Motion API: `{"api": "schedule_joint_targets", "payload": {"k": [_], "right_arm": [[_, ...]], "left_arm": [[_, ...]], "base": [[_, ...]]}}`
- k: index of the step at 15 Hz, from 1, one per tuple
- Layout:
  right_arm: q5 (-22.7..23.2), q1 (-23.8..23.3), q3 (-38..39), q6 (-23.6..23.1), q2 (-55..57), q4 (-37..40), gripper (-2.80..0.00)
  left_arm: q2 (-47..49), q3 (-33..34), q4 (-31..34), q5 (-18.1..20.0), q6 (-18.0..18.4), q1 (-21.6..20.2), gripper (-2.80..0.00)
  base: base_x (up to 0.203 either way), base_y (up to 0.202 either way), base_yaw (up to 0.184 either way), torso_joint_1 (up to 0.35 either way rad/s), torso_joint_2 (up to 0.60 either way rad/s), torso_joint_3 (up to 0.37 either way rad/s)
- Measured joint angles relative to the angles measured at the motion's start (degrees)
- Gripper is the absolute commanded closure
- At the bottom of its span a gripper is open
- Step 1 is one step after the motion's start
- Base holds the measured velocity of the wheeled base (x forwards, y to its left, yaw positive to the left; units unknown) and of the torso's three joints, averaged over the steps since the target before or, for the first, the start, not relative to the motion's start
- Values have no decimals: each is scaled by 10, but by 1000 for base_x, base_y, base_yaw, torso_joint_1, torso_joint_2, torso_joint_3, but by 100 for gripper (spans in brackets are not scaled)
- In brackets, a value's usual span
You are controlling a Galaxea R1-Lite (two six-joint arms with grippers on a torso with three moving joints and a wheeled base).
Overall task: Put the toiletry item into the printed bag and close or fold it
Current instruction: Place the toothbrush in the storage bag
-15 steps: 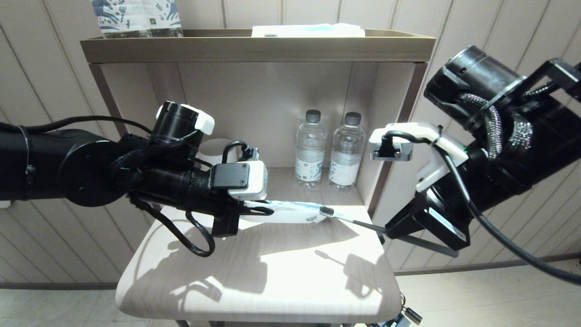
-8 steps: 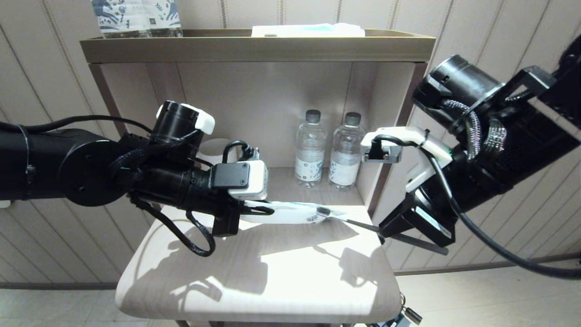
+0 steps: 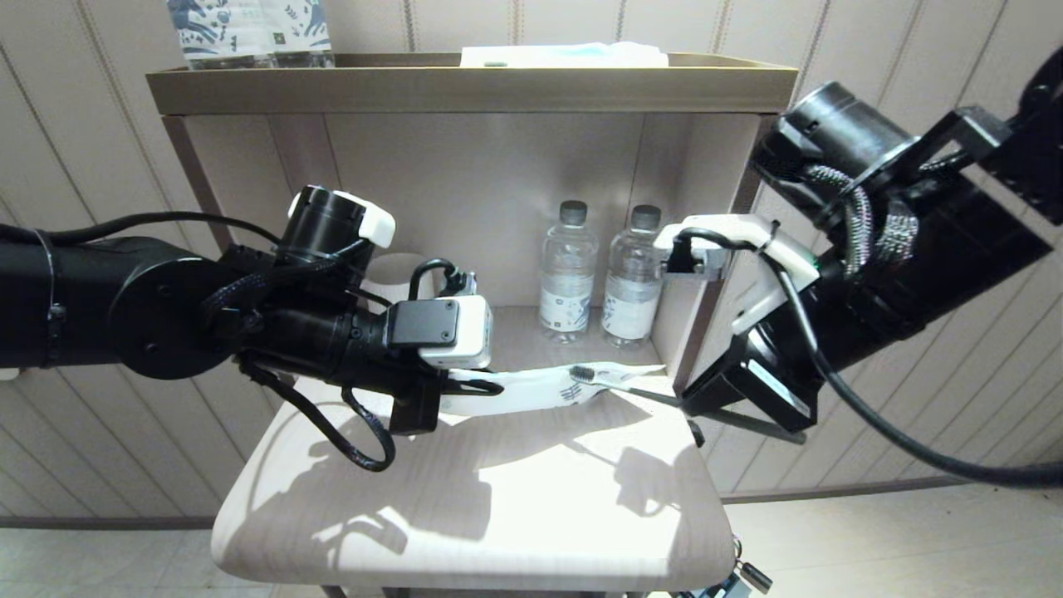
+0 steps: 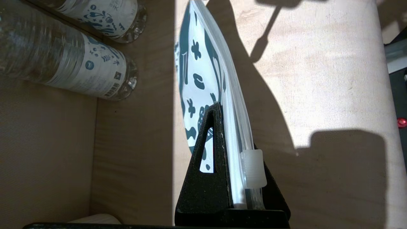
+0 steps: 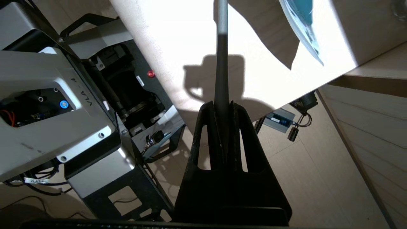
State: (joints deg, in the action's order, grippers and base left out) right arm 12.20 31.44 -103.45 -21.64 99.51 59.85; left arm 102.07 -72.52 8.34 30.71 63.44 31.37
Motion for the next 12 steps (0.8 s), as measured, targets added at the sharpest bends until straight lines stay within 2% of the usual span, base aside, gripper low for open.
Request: {"api": "schedule_joint_targets", "payload": {"k": [3,7,12], "right_arm": [[0,2,25,1,-27,3,0],[0,0,82,1,-51,-12,0],[0,-7,94,1,-53,-35,0]], "left_arm": [[0,4,-31,-5,14,3,0],[-12,75,-152,-33,68,31,0],[-13,115,-165,-39,77,40,0]], "base": [[0,0,0,0,0,0],[0,0,0,0,0,0],[0,0,0,0,0,0]]}}
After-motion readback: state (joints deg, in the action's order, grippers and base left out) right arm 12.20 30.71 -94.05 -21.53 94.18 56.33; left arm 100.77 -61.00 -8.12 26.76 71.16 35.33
